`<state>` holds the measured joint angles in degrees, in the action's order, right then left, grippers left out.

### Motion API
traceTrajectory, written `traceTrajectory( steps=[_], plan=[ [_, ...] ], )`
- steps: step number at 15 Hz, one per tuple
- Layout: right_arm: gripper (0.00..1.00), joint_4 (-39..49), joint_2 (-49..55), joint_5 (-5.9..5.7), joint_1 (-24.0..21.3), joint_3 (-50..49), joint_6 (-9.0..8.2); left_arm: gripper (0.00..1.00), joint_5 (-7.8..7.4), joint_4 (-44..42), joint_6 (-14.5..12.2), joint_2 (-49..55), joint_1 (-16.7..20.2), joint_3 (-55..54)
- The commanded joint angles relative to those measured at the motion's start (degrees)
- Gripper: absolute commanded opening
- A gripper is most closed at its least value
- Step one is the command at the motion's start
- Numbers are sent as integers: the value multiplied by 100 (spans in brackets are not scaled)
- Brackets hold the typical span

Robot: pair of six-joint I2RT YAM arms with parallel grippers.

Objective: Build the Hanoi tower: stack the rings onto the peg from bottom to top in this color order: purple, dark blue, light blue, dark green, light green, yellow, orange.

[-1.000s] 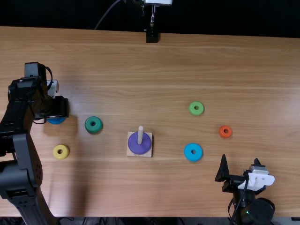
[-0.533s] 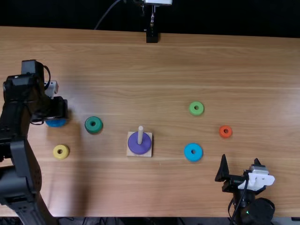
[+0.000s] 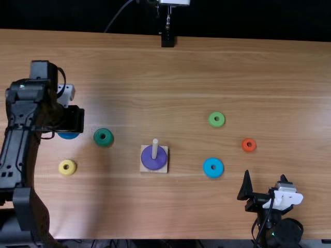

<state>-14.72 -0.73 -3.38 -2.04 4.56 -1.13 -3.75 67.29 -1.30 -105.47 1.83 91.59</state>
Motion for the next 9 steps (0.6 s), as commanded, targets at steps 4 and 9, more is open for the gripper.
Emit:
traceTrajectory(
  steps=[4,9],
  plan=[
    [100,-422,73,-53,-59,-368,18,10,-152,570,35,651,-683,685],
    [100,-422,73,-53,-59,-368,18,10,-427,1034,162,642,-1527,1335]
  ],
)
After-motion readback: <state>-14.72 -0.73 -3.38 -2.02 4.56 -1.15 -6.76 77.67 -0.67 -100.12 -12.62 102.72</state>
